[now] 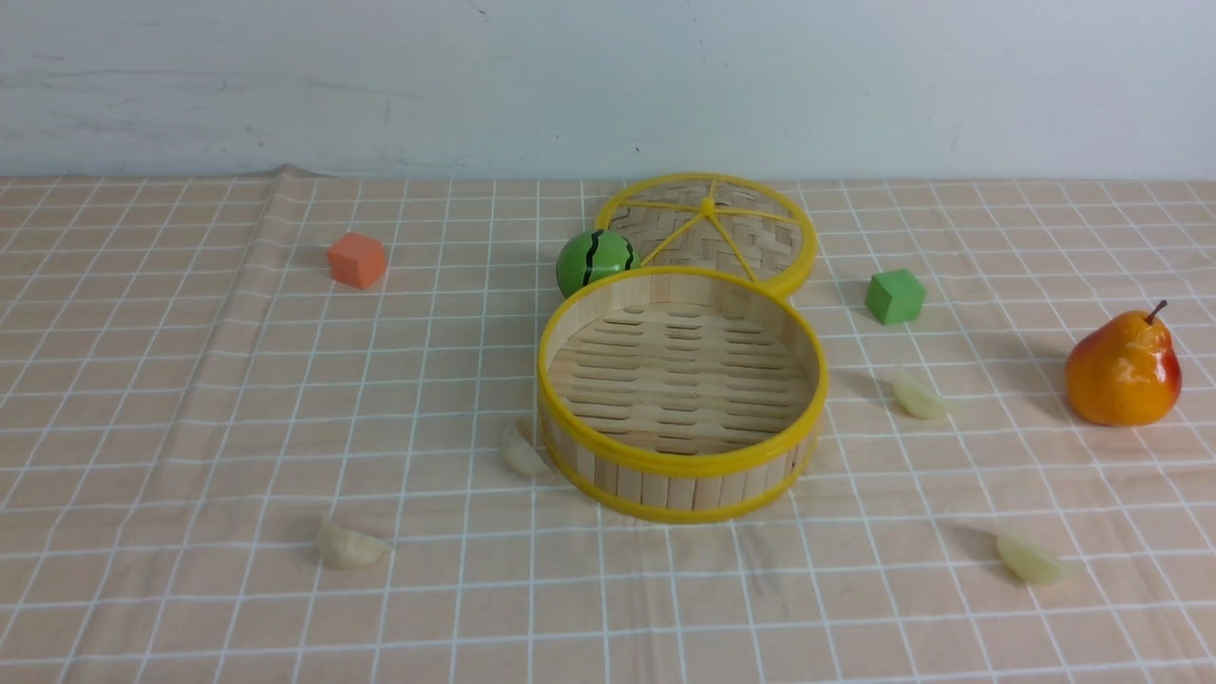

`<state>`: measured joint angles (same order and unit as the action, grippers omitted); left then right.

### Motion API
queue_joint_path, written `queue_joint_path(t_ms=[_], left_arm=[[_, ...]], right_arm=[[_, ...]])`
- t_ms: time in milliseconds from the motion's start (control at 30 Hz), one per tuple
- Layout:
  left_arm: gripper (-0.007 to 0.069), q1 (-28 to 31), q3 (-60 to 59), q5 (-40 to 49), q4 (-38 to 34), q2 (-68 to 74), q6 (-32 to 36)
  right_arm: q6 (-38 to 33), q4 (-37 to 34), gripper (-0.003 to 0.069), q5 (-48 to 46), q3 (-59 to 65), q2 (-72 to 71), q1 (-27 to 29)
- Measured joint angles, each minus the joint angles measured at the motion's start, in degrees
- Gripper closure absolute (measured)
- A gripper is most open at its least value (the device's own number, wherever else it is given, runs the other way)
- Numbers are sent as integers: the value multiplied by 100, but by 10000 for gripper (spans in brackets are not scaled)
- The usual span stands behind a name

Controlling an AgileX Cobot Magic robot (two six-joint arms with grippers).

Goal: Put the dumplings into the steamer on the table with the brown tablecloth.
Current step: 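Reach for and grasp a dumpling on the table with the left gripper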

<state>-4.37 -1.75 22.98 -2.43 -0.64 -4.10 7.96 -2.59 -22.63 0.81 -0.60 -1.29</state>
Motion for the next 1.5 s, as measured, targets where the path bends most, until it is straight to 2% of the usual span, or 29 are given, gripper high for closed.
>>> queue_joint_path(t_ms=[500, 600, 700, 800, 1500], left_arm=[[386, 0, 0, 0, 0, 0, 0], [386, 0, 0, 0, 0, 0, 0], [386, 0, 0, 0, 0, 0, 0], [386, 0, 0, 0, 0, 0, 0], [386, 0, 0, 0, 0, 0, 0]], right_arm=[[0, 0, 427, 0, 0, 0, 0], [0, 0, 467, 0, 0, 0, 0], [0, 0, 599, 0, 0, 0, 0], [0, 0, 674, 0, 0, 0, 0], [0, 0, 679, 0, 0, 0, 0]])
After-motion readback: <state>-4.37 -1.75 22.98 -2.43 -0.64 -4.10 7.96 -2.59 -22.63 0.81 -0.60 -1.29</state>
